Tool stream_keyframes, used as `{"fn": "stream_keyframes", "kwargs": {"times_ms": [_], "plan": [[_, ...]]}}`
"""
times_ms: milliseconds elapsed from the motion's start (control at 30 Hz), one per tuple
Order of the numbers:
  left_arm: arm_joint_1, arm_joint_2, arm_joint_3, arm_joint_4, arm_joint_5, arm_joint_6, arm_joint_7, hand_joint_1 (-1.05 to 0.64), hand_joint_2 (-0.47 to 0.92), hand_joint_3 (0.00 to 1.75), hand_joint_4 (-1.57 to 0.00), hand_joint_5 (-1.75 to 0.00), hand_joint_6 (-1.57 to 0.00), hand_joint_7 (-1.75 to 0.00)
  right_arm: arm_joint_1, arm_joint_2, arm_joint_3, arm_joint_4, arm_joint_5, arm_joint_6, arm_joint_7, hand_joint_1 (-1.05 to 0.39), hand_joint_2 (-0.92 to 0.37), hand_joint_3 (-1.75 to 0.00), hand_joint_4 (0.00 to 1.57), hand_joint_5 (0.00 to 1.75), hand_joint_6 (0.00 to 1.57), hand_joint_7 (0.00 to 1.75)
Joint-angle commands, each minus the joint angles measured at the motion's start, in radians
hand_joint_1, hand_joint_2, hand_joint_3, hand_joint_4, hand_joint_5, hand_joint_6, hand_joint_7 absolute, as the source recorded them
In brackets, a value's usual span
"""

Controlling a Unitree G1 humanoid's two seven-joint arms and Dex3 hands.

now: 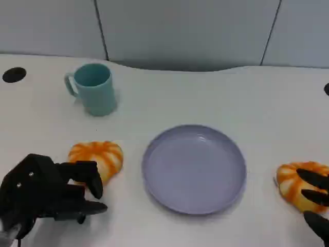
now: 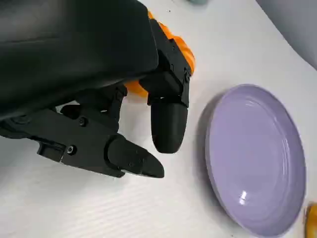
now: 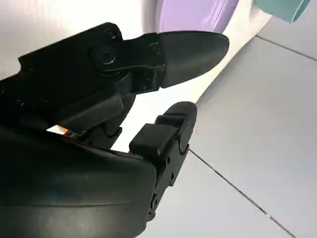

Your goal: Grasp the bread from the table and place it into the plate.

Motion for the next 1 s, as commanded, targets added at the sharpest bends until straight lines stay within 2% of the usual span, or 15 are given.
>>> {"fn": "stream_keyframes", "kwargs": {"times_ms": [33,433,600,700,800,933,1000], "plan": [[0.001,0.012,0.005,0.001,0.001,0.009,0.011,-0.27,0.88,0.0,-0.78,-1.75,-0.59,-1.75,0.0,-0.01,-0.006,0.0,0.011,0.006,0.001,-0.38,-0.92,-0.32,0.94,0.02,0.8,0.0],[0.018,-0.003,0.02,-0.014,-0.013,-0.025,0.033,-0.24,0.87,0.0,-0.79,-1.75,-0.6,-1.75,0.005,-0.006,-0.004,-0.012,0.004,0.017,-0.002,-0.39,-0.92,-0.32,0.94,0.01,0.8,0.0],[0.037,-0.031,0.054,0.011,-0.061,-0.175,0.034,-0.24,0.87,0.01,-0.8,-1.75,-0.61,-1.75,0.01,-0.001,-0.001,-0.024,0.004,0.031,-0.003,-0.39,-0.92,-0.32,0.96,0.03,0.8,0.0],[0.06,-0.044,0.083,-0.028,-0.099,-0.258,0.033,-0.23,0.9,0.02,-0.8,-1.75,-0.6,-1.75,0.006,-0.004,0.002,-0.015,-0.001,0.013,-0.007,-0.38,-0.92,-0.32,0.97,0.03,0.8,0.0],[0.071,-0.051,0.102,-0.049,-0.084,-0.406,0.063,-0.2,0.92,0.03,-0.81,-1.75,-0.6,-1.75,0.006,0.001,0.005,-0.02,0.001,0.02,-0.008,-0.38,-0.92,-0.32,0.96,0.03,0.8,0.0],[0.057,-0.008,0.098,-0.068,0.014,-0.53,0.11,-0.21,0.92,0.07,-0.79,-1.75,-0.53,-1.75,0.008,0.006,0.009,-0.03,-0.002,0.037,-0.01,-0.38,-0.92,-0.32,0.98,0.04,0.8,0.0],[0.039,0.04,0.096,-0.083,0.146,-0.597,0.174,-0.3,0.92,0.06,-0.66,-1.75,-0.41,-1.75,0.005,0.006,0.011,-0.026,-0.006,0.032,-0.013,-0.38,-0.92,-0.31,0.98,0.04,0.8,0.0]]}}
